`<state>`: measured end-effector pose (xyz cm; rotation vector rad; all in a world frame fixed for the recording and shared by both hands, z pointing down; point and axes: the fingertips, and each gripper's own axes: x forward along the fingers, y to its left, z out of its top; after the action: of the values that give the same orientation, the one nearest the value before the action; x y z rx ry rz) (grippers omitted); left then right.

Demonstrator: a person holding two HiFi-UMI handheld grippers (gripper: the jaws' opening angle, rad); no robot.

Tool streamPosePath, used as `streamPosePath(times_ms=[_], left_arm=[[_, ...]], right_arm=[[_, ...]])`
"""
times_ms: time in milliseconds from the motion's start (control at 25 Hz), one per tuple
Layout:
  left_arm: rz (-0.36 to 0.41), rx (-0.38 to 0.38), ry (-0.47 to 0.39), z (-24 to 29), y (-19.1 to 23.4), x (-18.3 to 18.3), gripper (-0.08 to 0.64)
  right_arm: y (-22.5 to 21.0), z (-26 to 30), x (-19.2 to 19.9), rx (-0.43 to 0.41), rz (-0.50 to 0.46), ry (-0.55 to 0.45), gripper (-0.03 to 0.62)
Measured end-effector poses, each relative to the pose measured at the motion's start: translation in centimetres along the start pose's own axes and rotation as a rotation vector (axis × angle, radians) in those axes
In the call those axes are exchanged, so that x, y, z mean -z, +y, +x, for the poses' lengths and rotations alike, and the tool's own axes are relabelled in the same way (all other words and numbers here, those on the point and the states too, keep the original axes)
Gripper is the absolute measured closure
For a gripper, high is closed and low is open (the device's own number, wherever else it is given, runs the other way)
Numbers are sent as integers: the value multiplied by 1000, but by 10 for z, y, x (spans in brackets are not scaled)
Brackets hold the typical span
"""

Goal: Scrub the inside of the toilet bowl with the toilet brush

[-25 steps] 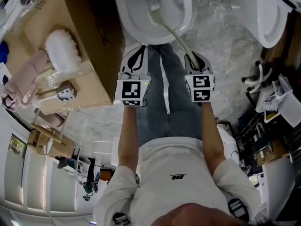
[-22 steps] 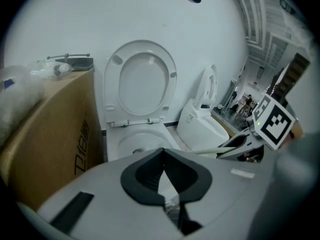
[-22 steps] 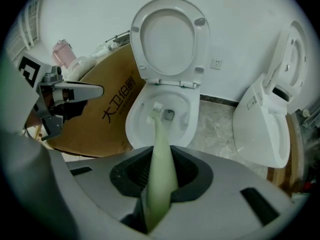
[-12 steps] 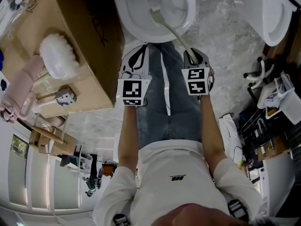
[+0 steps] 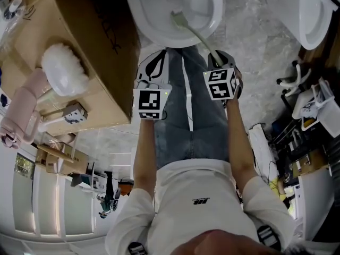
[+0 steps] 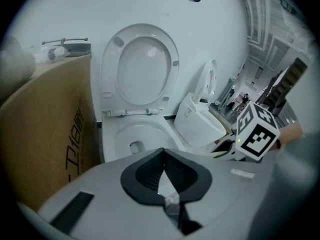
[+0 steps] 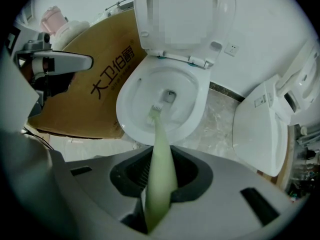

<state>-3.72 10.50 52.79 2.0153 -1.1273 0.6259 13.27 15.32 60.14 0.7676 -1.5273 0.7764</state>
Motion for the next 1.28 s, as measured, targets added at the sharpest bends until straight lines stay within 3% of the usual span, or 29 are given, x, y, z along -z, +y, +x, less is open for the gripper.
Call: streamPosePath(times_ms=[440, 1280], left_arm=[[-23, -1, 12, 2, 10, 5, 551], [-40, 0, 25, 8, 16, 8, 551]], right_arm=[[12, 21, -4, -79, -16, 57, 523], [33, 34, -18, -181, 23, 54, 523]])
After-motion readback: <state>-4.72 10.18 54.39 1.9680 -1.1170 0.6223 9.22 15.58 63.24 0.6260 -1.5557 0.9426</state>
